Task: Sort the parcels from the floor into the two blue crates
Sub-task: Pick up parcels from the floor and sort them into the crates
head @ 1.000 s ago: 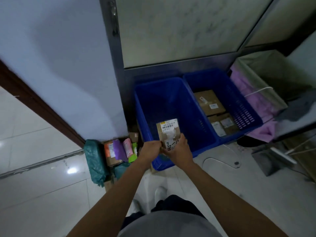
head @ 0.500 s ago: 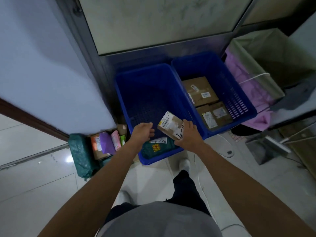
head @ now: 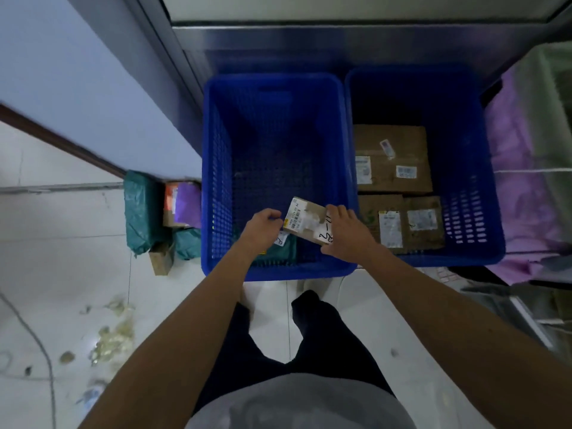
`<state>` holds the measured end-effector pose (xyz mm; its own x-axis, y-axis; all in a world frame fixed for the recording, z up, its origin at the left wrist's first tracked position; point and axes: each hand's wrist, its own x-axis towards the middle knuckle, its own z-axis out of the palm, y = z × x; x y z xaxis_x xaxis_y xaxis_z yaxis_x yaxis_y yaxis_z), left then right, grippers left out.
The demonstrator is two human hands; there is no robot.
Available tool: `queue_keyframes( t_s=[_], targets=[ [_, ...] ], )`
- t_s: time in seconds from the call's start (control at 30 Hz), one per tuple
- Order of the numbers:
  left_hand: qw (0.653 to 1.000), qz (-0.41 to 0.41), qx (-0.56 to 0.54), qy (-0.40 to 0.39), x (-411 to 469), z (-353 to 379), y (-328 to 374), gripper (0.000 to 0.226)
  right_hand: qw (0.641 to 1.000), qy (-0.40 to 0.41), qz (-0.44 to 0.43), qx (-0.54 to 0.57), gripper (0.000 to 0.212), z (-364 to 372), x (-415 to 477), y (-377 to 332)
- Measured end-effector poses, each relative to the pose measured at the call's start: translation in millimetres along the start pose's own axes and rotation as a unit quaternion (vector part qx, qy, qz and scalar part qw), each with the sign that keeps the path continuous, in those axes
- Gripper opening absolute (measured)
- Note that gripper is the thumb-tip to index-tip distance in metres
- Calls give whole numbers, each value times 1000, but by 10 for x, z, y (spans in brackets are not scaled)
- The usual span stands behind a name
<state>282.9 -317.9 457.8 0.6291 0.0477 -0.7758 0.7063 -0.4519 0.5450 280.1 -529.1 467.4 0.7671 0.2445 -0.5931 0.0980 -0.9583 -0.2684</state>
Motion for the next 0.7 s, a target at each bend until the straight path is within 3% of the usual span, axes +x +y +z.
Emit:
queue_keyframes(
  t_s=[0.13,0.43,0.57,0.7],
  targets=[
    [997,-49,49,-46,374,104,-152,42,997,-25,-33,-67,104,235,357,130],
    [980,-32,162,-107,1188,388,-468,53,979,-111,-3,-169,104,901,996,212],
    [975,-23,183,-127,1546,558,-727,55,952,-119,-4,-283,90,1166,1259,200],
    [960,16,237,-146,1868,758,-1029,57,926,-125,-17,-357,63,1464,1464,224]
  ],
)
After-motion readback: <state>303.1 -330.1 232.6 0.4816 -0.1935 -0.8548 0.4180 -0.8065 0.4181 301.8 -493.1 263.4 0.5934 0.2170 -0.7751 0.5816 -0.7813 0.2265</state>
